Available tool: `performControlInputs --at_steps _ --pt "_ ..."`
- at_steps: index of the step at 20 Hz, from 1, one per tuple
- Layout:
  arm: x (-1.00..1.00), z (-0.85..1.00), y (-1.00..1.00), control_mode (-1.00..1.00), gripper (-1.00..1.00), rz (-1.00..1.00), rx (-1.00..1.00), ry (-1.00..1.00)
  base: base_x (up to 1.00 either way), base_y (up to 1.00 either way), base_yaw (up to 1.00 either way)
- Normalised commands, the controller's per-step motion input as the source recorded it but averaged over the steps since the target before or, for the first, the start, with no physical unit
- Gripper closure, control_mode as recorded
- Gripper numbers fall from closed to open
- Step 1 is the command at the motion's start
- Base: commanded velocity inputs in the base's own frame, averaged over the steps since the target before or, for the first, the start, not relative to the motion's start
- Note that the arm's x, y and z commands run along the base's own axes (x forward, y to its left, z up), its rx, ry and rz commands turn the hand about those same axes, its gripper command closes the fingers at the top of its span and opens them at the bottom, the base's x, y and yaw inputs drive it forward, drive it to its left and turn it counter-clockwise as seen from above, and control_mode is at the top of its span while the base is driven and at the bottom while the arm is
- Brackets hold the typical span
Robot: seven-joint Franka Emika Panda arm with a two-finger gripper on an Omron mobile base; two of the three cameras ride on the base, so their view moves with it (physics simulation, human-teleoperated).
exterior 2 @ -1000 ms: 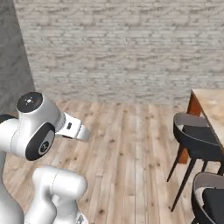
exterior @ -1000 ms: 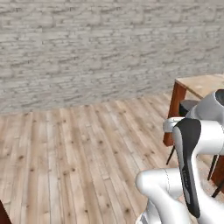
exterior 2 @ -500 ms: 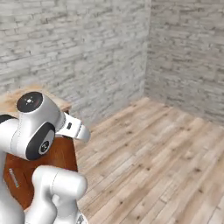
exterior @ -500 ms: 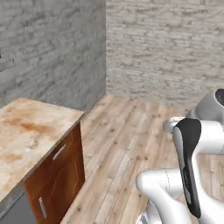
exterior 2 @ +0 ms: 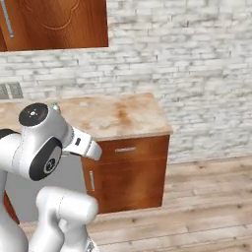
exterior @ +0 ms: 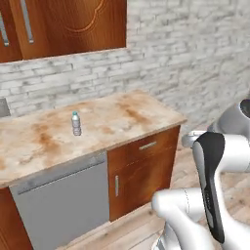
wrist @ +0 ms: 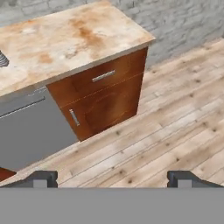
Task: Move the drinks to the dining counter.
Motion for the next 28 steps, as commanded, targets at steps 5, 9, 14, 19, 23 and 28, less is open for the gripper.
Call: performControlInputs --at_steps 5,9,14,19,23,28 --pt "0.0 0.0 0.0 1.0 -1.0 0.0 0.0 0.0 0.19 0.01 0.97" --pt "0.0 0.0 0.0 1.0 -1.0 0.0 0.0 0.0 0.81 -0.03 0.78" --pt "0.0 0.0 0.0 1.0 -1.0 0.0 0.0 0.0 1.0 -0.18 0.14" --pt "0.0 0.0 0.0 1.0 -1.0 0.0 0.0 0.0 1.0 0.0 0.02" --pt "0.0 0.0 0.0 1.0 -1.0 0.0 0.0 0.0 1.0 0.04 -0.02" --pt "0.0 0.0 0.0 1.0 -1.0 0.0 0.0 0.0 1.0 0.19 -0.16"
